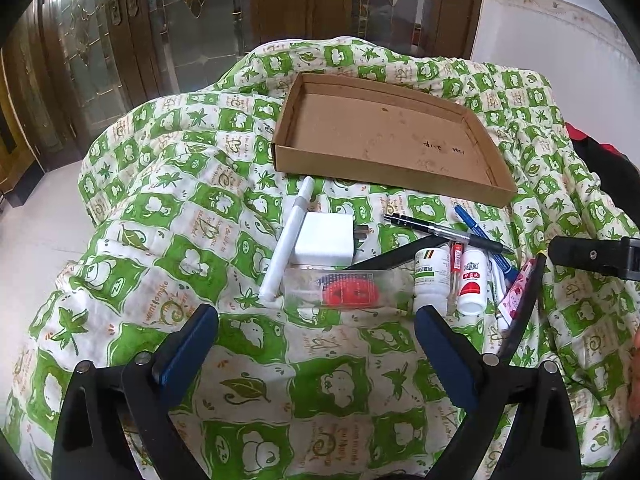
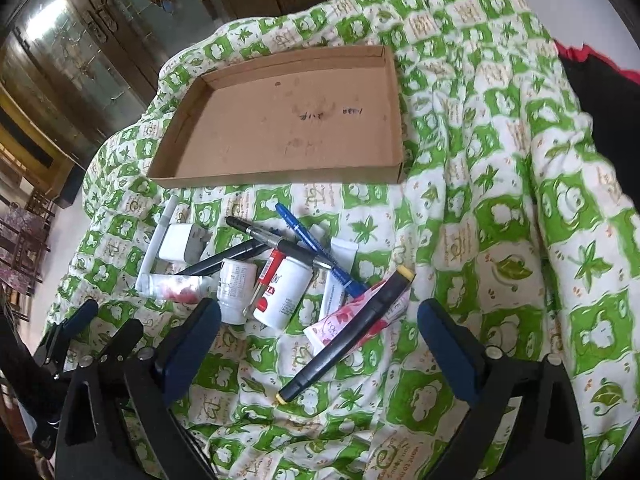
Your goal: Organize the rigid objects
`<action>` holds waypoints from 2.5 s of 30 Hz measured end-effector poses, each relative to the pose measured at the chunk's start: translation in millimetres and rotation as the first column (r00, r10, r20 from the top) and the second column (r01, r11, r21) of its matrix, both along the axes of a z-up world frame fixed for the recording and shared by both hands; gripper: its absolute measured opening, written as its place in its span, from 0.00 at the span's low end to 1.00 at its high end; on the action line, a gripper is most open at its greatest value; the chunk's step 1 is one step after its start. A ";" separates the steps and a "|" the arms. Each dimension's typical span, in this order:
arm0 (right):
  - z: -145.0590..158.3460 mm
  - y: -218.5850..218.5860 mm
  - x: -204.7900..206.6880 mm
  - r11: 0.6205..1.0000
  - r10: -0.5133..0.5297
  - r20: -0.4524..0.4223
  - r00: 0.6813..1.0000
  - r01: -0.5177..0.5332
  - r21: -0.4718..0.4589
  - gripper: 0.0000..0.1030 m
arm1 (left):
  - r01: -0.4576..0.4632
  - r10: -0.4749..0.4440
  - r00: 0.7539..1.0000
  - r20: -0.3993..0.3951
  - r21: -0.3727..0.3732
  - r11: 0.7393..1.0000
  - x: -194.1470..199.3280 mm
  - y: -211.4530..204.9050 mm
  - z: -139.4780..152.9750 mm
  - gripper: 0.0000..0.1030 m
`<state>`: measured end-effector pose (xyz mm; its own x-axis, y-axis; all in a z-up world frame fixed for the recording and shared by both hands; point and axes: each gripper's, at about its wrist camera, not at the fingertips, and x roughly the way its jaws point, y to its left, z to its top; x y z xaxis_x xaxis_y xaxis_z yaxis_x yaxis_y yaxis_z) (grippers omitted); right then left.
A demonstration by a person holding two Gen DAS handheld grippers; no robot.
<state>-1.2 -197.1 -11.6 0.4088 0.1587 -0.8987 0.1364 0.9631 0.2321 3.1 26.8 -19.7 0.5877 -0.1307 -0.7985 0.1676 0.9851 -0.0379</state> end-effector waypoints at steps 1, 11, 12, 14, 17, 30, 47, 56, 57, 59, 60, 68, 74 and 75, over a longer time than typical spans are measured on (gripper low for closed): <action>-2.4 -1.4 0.1 1.000 -0.007 -0.012 1.000 0.007 0.013 0.94 | 0.001 -0.001 1.000 0.000 -0.001 1.000 0.3 -0.2 -0.2 0.97; -28.8 -13.3 3.4 0.989 -0.035 -0.131 0.991 0.053 0.138 0.63 | 0.014 -0.014 1.000 0.015 -0.003 1.000 -2.0 -1.8 3.0 0.97; -34.7 -15.5 4.1 0.985 -0.041 -0.155 0.987 0.066 0.158 0.55 | 0.016 -0.016 1.000 0.017 -0.004 1.000 -2.3 -1.7 3.4 0.97; -44.8 -19.7 4.3 0.978 -0.055 -0.196 0.979 0.092 0.186 0.51 | 0.019 -0.019 1.000 0.020 -0.004 1.000 -3.0 -3.1 4.2 0.97; -51.1 -22.7 3.6 0.974 -0.065 -0.217 0.974 0.109 0.197 0.50 | 0.024 -0.024 0.999 0.022 -0.004 1.000 -3.6 -4.2 4.3 0.97; -82.9 -9.8 13.2 0.970 -0.039 -0.293 0.955 0.106 0.219 0.18 | 0.046 -0.046 0.999 0.024 0.028 0.999 -6.1 -14.7 1.2 0.97; -15.6 -20.7 12.9 0.977 -0.016 -0.053 0.998 0.027 0.211 0.16 | 0.055 -0.056 0.998 0.018 0.039 0.998 -7.2 -17.2 -2.0 0.97; 8.5 -15.0 25.9 0.984 0.068 -0.024 0.997 -0.063 0.164 0.16 | 0.076 -0.077 0.997 0.016 0.075 0.994 -9.3 -26.1 -2.4 0.96; 10.8 -14.1 27.9 0.986 0.088 -0.022 0.996 -0.084 0.144 0.16 | 0.086 -0.087 0.996 0.013 0.075 0.994 -10.2 -29.8 -1.1 0.96; 14.4 -15.3 32.0 0.988 0.109 -0.011 0.994 -0.107 0.114 0.16 | 0.115 -0.116 0.993 0.010 0.063 0.991 -11.6 -39.0 2.5 0.96; 15.8 -19.2 33.0 0.988 0.109 -0.005 0.994 -0.107 0.114 0.16 | 0.147 -0.147 0.989 0.006 0.057 0.988 -12.9 -48.6 4.3 0.96; 32.2 -70.5 40.0 0.987 -0.009 0.045 0.999 0.001 0.160 0.16 | 0.393 -0.391 0.918 -0.061 0.023 0.919 -6.8 -129.4 -6.6 0.96; 35.9 -92.0 40.4 0.980 -0.077 0.054 0.996 0.066 0.189 0.16 | 0.563 -0.560 0.820 -0.116 -0.013 0.827 7.6 -187.4 -25.5 0.92; 33.7 -94.6 40.9 0.976 -0.082 0.044 0.996 0.071 0.205 0.16 | 0.580 -0.578 0.807 -0.125 -0.022 0.814 11.9 -195.6 -29.0 0.90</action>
<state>39.7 -291.7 22.1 0.4721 0.3019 -0.8282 0.1904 0.8824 0.4302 15.1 -168.7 -48.7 0.3070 -0.4027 -0.8623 0.7020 0.7076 -0.0805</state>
